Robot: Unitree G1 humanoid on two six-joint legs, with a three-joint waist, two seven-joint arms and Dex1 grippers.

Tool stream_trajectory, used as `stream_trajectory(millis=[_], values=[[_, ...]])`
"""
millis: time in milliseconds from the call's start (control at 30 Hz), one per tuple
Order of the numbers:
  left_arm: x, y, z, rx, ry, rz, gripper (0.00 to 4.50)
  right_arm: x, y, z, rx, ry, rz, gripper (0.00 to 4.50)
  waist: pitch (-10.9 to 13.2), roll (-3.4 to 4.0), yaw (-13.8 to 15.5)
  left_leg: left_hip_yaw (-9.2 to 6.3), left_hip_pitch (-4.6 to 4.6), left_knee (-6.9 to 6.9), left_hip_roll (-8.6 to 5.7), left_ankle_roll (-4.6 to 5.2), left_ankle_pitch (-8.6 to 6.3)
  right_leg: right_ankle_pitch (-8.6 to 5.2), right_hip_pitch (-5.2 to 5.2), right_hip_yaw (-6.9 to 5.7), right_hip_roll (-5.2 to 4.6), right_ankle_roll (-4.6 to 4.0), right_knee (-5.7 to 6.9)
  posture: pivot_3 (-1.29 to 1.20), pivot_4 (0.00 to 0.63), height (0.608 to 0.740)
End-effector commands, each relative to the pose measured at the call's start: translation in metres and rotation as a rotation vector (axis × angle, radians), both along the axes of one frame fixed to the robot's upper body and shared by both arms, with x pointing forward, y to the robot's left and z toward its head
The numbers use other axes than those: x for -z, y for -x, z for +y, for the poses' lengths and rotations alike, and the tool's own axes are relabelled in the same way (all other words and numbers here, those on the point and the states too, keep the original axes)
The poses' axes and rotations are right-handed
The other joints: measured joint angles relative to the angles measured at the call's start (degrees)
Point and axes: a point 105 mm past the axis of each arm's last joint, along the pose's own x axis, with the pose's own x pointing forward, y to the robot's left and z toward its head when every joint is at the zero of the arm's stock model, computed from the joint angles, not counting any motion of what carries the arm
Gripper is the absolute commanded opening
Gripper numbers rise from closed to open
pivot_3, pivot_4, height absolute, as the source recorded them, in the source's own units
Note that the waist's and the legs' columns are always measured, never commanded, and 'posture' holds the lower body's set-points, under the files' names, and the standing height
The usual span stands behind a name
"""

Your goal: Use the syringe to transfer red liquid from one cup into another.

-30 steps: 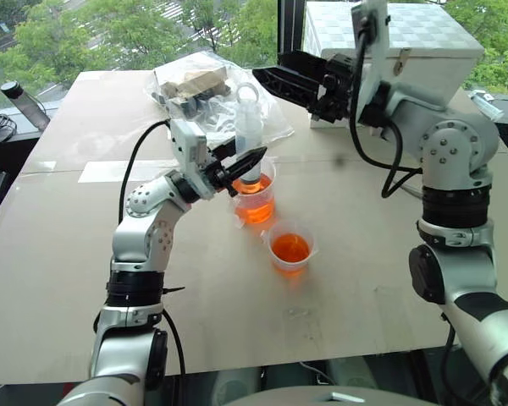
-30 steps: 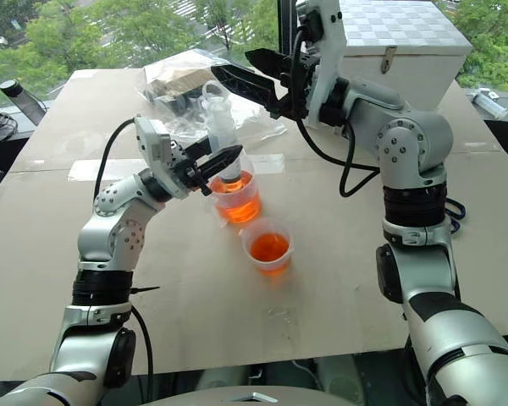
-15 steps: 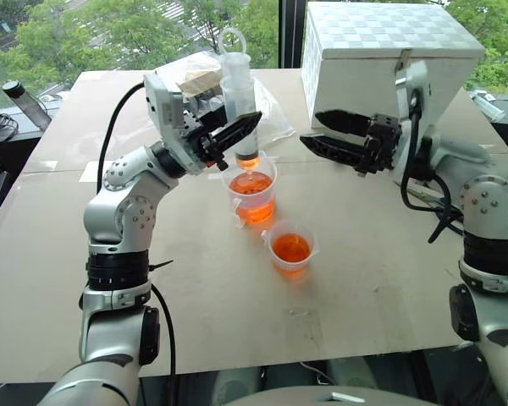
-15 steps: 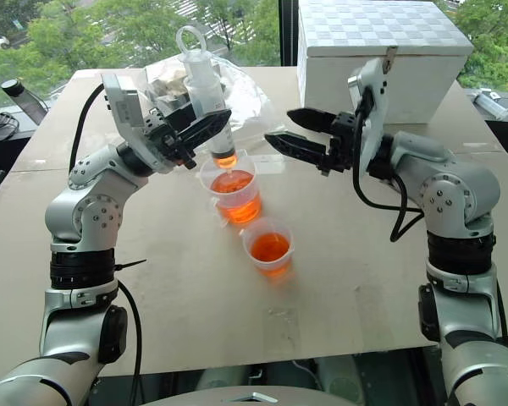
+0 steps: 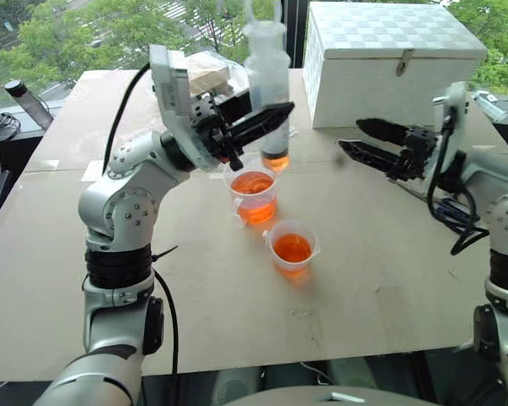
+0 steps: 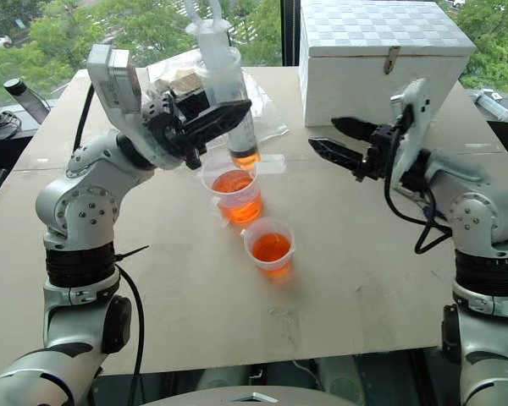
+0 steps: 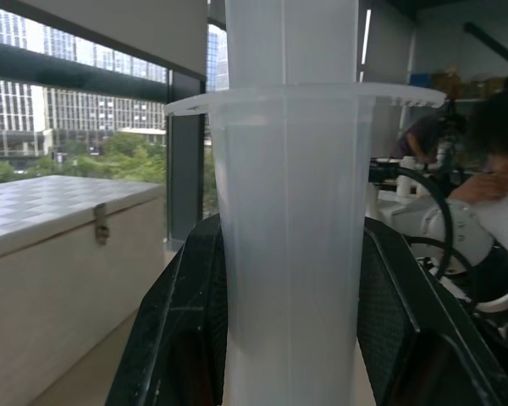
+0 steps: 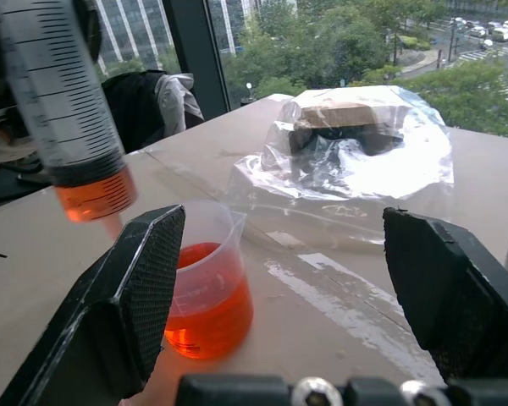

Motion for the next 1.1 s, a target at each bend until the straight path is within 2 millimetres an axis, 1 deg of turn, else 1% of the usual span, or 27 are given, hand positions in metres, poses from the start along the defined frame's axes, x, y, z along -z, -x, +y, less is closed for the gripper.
stream_trajectory(millis=[33, 167, 267, 333, 433, 533, 600, 667, 767, 867, 1100], values=[[0.009, 0.019, -0.009, 0.099, -0.035, 0.013, 1.39, -0.018, 0.005, -0.011, 0.011, -0.024, -0.071, 3.97, 0.0, 0.02, -0.3, 0.02, 0.03, -0.01, 0.01, 0.00, 0.00, 0.00, 0.00, 0.04, 0.02, 0.00, 0.00, 0.00, 0.150, 0.740], [0.025, 0.024, -0.014, 0.126, -0.098, 0.029, 1.39, -0.030, 0.007, -0.014, 0.015, -0.053, -0.092, 3.97, 0.0, 0.02, -0.3, 0.05, 0.07, -0.02, 0.03, 0.00, 0.00, 0.00, 0.00, 0.09, 0.07, 0.00, 0.03, 0.00, 0.150, 0.740], [0.039, 0.023, -0.016, 0.119, -0.151, 0.020, 1.39, -0.044, 0.015, -0.013, -0.020, -0.088, -0.114, 3.97, 0.0, 0.03, -0.1, 0.07, 0.06, -0.01, 0.03, 0.00, 0.00, 0.00, 0.00, 0.09, 0.06, 0.00, 0.01, 0.00, 0.150, 0.740], [0.043, 0.024, -0.016, 0.129, -0.153, 0.026, 1.39, -0.052, 0.022, -0.011, -0.052, -0.111, -0.126, 3.97, 0.0, 0.03, 0.0, 0.08, 0.05, -0.01, 0.02, 0.00, 0.00, 0.00, 0.00, 0.09, 0.05, 0.00, -0.01, 0.00, 0.150, 0.740], [0.052, 0.024, -0.019, 0.136, -0.172, 0.029, 1.39, -0.075, 0.048, 0.001, -0.214, -0.203, -0.139, 3.97, 0.0, 0.06, 0.1, 0.06, 0.04, -0.02, 0.03, 0.00, 0.00, 0.00, 0.01, 0.07, 0.04, 0.00, -0.01, 0.00, 0.150, 0.740], [0.059, 0.023, -0.021, 0.136, -0.180, 0.032, 1.39, -0.082, 0.074, 0.014, -0.361, -0.229, -0.123, 3.97, 0.0, 0.06, 0.1, 0.04, 0.04, -0.02, 0.03, 0.00, 0.00, 0.00, 0.01, 0.06, 0.04, -0.01, -0.01, 0.00, 0.150, 0.740], [0.063, 0.022, -0.022, 0.135, -0.186, 0.033, 1.39, -0.078, 0.083, 0.022, -0.408, -0.202, -0.098, 3.97, 0.0, 0.06, 0.1, 0.04, 0.04, -0.02, 0.03, 0.01, 0.00, 0.00, 0.03, 0.06, 0.04, -0.01, -0.02, 0.00, 0.150, 0.740], [0.066, 0.020, -0.023, 0.129, -0.191, 0.032, 1.39, -0.071, 0.086, 0.028, -0.414, -0.157, -0.070, 3.97, 0.0, 0.06, 0.1, 0.05, 0.04, -0.01, 0.03, 0.02, -0.01, 0.00, 0.04, 0.06, 0.02, 0.00, -0.02, 0.00, 0.150, 0.740], [0.075, 0.019, -0.024, 0.119, -0.225, 0.010, 1.39, -0.060, 0.083, 0.035, -0.375, -0.118, -0.035, 3.97, 0.0, 0.06, 0.1, 0.05, 0.04, -0.01, 0.03, 0.02, -0.01, 0.00, 0.04, 0.06, 0.02, 0.00, -0.01, 0.00, 0.150, 0.740], [0.075, 0.016, -0.025, 0.110, -0.212, 0.001, 1.39, -0.053, 0.077, 0.039, -0.335, -0.087, -0.018, 3.97, 0.0, 0.06, 0.1, 0.06, 0.04, -0.01, 0.03, 0.03, -0.01, 0.00, 0.04, 0.07, 0.02, 0.00, -0.01, 0.00, 0.150, 0.740], [0.078, 0.010, -0.026, 0.086, -0.206, -0.021, 1.39, -0.037, 0.075, 0.052, -0.328, -0.026, 0.039, 3.97, 0.0, 0.06, 0.1, 0.06, 0.03, -0.01, 0.03, 0.03, -0.01, 0.00, 0.04, 0.06, 0.02, 0.00, -0.02, 0.00, 0.150, 0.740]])
